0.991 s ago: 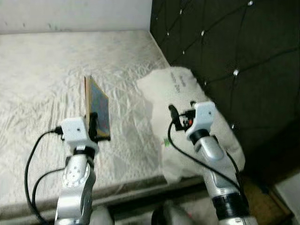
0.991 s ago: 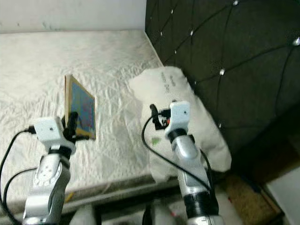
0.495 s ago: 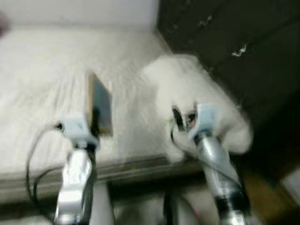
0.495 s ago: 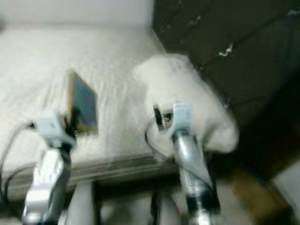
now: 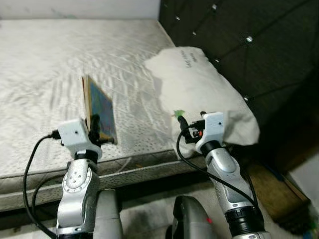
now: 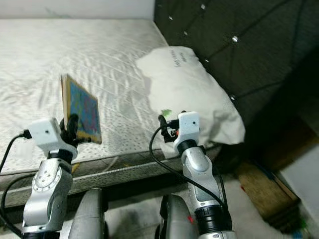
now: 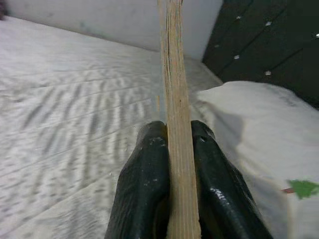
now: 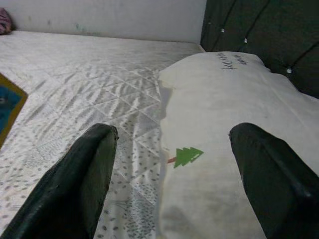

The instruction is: Clean up the room

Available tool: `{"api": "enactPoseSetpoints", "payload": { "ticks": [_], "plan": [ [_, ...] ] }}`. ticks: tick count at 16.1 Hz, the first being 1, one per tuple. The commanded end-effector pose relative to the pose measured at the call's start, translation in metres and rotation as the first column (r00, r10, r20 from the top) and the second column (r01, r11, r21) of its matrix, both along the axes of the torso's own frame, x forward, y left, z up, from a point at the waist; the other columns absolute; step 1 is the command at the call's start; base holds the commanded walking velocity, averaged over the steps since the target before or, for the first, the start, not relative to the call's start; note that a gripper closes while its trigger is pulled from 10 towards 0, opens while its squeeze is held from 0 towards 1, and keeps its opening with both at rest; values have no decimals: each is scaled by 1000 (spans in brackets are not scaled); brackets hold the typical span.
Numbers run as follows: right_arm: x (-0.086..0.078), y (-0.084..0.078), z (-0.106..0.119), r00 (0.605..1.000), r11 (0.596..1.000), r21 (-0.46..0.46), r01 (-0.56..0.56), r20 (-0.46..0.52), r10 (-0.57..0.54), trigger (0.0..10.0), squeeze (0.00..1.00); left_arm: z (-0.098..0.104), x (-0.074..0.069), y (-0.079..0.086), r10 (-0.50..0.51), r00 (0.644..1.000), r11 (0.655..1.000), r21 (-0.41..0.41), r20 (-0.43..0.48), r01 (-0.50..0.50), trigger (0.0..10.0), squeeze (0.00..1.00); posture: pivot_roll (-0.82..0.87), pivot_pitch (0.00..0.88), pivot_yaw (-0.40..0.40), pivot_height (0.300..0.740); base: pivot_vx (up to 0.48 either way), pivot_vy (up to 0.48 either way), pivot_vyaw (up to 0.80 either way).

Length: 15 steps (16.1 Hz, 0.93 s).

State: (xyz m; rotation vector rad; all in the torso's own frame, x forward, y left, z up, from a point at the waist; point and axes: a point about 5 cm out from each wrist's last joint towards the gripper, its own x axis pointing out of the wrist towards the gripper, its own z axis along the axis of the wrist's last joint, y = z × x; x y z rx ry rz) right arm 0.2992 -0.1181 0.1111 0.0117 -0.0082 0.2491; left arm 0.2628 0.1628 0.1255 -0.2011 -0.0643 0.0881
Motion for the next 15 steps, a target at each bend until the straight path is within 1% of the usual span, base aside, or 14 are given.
{"api": "enactPoseSetpoints", "payload": {
  "ticks": [1, 3, 8, 11, 13, 15],
  "plan": [
    [-1, -3, 3, 1000, 1000, -16, -2, 8, 2, 10000, 0, 8, 3, -2, -6, 999, 1000, -15, 43, 6, 10000, 0, 28, 111, -81, 631, 270, 0, 0],
    [-2, -5, 4, 1000, 1000, -20, -2, 6, 2, 10000, 0, 11, 9, -6, 2, 999, 999, -34, 52, 0, 10000, 0, 19, 120, -83, 631, 270, 0, 0],
    [-2, -5, 5, 1000, 1000, -23, -7, 6, 7, 10000, 0, 11, 11, -13, -19, 998, 999, -45, 53, 22, 10000, 0, 14, 124, -84, 631, 273, 0, 0],
    [-2, -5, 5, 1000, 1000, -24, -12, 5, 12, 10000, 0, 9, 14, -15, -19, 999, 999, -46, 45, 21, 10000, 0, 14, 124, -87, 631, 0, 0, 0],
    [-2, -5, 6, 1000, 1000, -24, -13, 6, 13, 10000, 0, 8, 14, -16, -21, 999, 998, -64, 38, 23, 10000, 0, 12, 123, -87, 631, 0, 0, 0],
    [-2, -5, 6, 1000, 1000, -24, -13, 5, 13, 10000, 0, 6, 17, -20, -23, 1000, 992, -125, 14, 25, 10000, 0, 13, 122, -87, 631, 0, 0, 0]
  ]
}}
